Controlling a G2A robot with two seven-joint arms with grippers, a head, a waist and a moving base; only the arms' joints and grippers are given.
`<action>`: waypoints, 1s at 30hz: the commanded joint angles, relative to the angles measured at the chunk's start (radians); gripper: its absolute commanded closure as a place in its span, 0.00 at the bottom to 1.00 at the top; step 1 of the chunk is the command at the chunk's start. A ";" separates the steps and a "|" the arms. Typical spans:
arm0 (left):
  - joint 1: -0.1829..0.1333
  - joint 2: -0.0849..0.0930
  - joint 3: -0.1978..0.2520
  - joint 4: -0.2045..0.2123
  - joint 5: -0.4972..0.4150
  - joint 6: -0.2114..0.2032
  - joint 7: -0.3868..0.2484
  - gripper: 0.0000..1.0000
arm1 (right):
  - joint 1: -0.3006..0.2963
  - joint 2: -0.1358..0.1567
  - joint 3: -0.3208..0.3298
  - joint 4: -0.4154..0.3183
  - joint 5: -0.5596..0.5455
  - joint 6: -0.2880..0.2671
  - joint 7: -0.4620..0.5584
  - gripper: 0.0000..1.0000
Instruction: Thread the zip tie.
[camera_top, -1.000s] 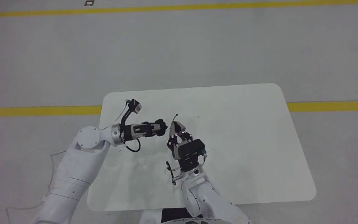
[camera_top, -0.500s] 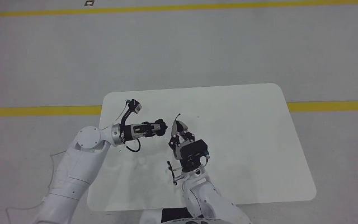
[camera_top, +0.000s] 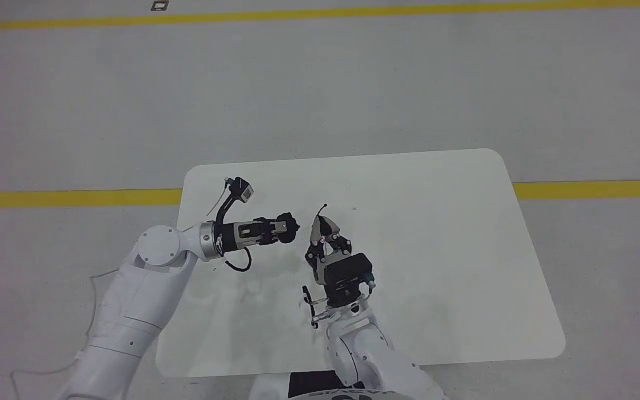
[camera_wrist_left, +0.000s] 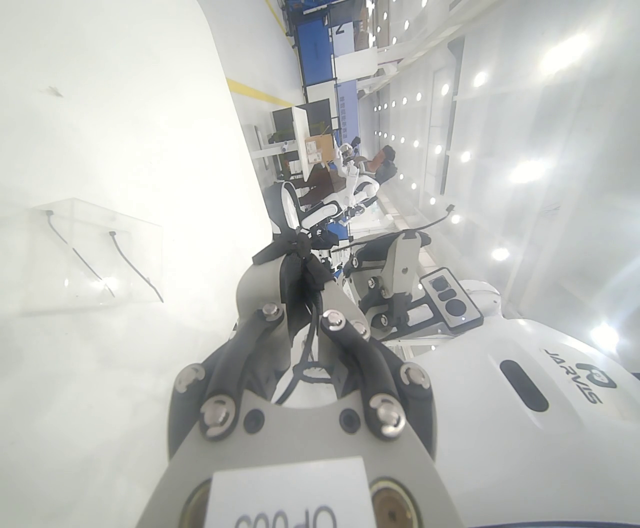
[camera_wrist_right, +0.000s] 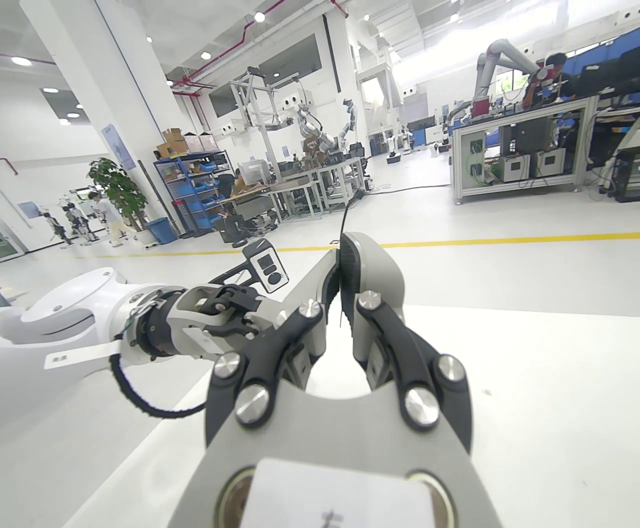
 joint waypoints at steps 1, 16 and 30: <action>0.000 0.000 0.000 0.000 0.000 0.000 0.000 1.00 | -0.001 -0.008 0.008 0.003 -0.014 0.000 0.006 1.00; 0.000 0.000 0.000 0.000 0.000 0.000 0.000 1.00 | 0.045 -0.036 -0.017 0.054 -0.032 0.000 0.022 1.00; 0.000 0.000 0.000 0.000 0.000 0.000 0.000 1.00 | 0.045 -0.036 -0.017 0.054 -0.032 0.000 0.022 1.00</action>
